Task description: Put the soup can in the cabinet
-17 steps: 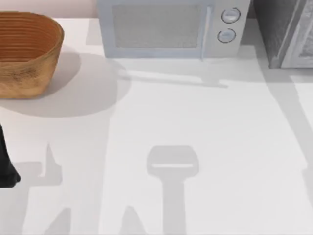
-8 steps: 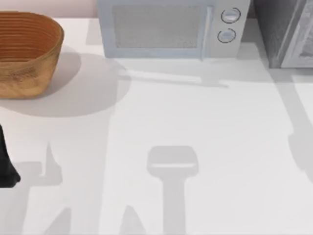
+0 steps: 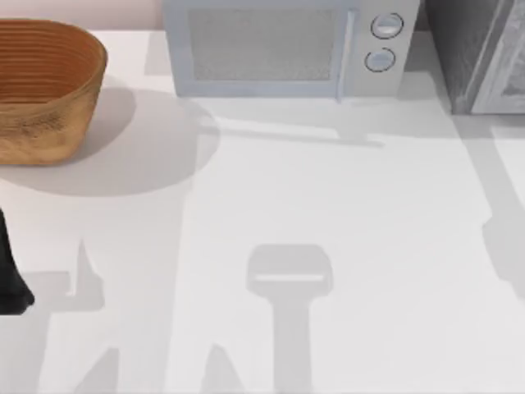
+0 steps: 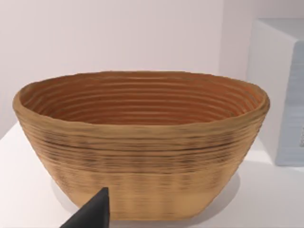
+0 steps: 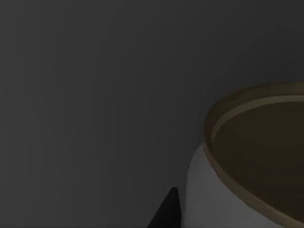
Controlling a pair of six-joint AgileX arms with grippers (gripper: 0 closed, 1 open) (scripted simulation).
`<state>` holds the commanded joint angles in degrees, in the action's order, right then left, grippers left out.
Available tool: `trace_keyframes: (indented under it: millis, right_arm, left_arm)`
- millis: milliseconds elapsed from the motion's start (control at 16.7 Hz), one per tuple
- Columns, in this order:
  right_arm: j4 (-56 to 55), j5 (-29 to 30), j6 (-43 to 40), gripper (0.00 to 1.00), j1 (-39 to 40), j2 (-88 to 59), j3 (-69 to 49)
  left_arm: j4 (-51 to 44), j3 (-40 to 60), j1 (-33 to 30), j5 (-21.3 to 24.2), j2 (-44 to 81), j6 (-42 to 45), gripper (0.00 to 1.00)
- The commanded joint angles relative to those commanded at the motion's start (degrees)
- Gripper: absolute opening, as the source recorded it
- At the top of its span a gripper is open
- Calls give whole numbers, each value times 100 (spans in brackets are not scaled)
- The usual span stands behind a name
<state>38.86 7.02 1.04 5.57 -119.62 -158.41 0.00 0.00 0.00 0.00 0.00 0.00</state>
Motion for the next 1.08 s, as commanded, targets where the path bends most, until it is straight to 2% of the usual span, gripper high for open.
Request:
trace_keyframes:
  millis: [720,1080]
  right_arm:
    - [0,0,0,98,0,0,0]
    - [0,0,0,100,0,0,0]
  left_arm:
    - [0,0,0,0,0,0,100]
    - [0,0,0,0,0,0,100]
